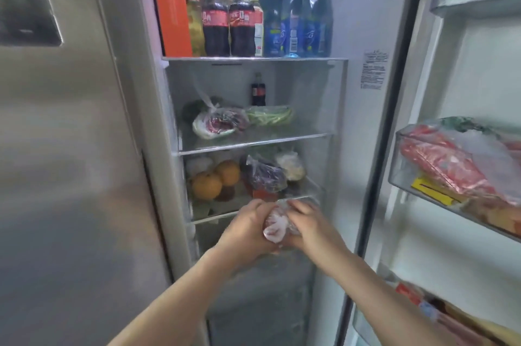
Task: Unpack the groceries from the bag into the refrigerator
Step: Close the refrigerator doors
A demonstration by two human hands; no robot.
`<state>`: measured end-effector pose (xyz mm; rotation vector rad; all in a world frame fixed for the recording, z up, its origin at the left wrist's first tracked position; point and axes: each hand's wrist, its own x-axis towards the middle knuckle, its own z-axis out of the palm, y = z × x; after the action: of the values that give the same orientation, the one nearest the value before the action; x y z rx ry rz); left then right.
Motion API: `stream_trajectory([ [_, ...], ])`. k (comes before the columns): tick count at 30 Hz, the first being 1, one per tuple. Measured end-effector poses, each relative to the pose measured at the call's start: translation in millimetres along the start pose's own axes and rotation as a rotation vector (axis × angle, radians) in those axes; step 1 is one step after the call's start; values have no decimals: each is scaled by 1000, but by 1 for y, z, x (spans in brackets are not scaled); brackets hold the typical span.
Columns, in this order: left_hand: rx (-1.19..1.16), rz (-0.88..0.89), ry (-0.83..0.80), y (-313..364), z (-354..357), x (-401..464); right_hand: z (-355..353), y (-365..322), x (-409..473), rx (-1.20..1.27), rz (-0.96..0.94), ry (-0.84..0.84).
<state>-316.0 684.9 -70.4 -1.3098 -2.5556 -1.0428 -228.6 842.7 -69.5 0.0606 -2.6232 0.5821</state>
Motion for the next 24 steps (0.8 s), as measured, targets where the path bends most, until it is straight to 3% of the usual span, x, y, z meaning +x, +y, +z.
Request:
stream_trajectory([
  [6,95,-131,92,-28,-25,43,13,11,80,-37,-70,-62],
  [14,260,-323,68,-73,-2,71,66,44,128,-44,-76,-174],
  [17,296,-408,63,-86,3,82,85,46,144,-63,-42,-189],
  [24,279,-524,15,-121,11,96,117,47,178,9,122,-400],
])
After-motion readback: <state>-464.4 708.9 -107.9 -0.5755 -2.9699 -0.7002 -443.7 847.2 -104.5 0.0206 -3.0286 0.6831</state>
